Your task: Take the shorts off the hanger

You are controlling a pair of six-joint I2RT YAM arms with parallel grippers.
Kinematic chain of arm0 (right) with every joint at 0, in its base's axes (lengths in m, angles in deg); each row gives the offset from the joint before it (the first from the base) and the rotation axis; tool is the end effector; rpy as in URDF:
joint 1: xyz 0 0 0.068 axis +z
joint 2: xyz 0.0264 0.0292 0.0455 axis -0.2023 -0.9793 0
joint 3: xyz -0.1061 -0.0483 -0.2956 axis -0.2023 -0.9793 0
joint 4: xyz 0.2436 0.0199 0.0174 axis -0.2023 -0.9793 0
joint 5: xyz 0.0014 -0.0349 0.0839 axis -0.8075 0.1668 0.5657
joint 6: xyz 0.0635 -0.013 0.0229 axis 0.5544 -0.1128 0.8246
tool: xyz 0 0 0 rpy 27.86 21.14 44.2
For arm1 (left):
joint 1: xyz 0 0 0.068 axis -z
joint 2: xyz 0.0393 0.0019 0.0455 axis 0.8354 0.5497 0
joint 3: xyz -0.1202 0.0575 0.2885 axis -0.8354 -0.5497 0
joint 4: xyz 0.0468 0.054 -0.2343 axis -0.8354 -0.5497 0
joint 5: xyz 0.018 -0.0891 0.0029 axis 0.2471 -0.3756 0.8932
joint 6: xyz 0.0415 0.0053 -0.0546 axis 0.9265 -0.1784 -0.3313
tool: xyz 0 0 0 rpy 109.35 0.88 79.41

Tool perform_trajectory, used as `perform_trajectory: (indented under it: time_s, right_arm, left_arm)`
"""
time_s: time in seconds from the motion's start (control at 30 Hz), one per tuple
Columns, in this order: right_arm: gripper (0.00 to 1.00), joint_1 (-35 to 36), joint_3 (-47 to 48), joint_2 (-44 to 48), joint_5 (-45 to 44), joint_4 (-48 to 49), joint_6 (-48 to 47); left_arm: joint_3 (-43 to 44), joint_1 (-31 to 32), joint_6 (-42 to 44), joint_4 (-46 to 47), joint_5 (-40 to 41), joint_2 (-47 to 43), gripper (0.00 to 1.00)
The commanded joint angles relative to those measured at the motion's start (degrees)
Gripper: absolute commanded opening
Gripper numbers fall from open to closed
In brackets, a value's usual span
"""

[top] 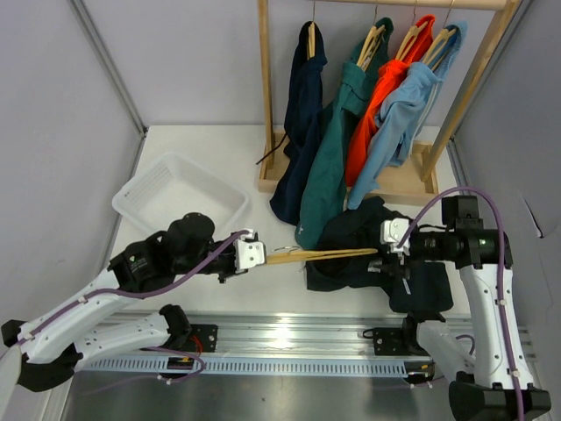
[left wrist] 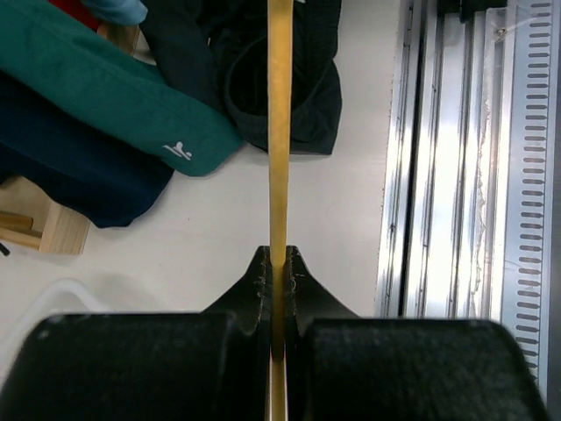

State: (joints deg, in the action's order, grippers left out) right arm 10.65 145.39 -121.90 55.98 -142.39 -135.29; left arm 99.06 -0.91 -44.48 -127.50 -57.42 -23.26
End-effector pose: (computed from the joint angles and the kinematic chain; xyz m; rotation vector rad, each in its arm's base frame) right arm 0.0748 0.0448 0.3653 -1.6093 1.3963 0.4842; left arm 0.0546 -0.1057 0.3749 1.5272 1.5312 -0.5819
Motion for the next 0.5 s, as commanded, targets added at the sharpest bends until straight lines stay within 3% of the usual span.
perform_trajectory:
  time_s: [0.0,0.13,0.33,0.43,0.47]
  right_arm:
    - [0.85,7.5,1.3,-1.4,5.4,-10.0,-0.9]
    - [0.82,15.3,-0.9,-3.0,3.6,-4.3,7.8]
    - [0.74,18.8,-2.5,-4.1,-0.1,-1.0,11.7]
    - [0.61,20.3,-2.5,-5.2,-1.4,-0.5,12.2]
    - [0.53,21.0,-2.4,-5.3,-2.1,-0.3,12.6]
  left_arm:
    - [1.6,0.2,4.3,1.4,-4.7,-1.1,0.0]
    - [1.4,0.2,4.3,2.6,-5.7,-0.3,0.0]
    - [0.4,0.2,4.1,4.9,-7.7,0.1,0.0]
    - [0.3,0.1,3.9,6.2,-8.1,0.3,0.0]
    - [0.3,0.1,3.7,6.6,-8.1,0.3,0.0]
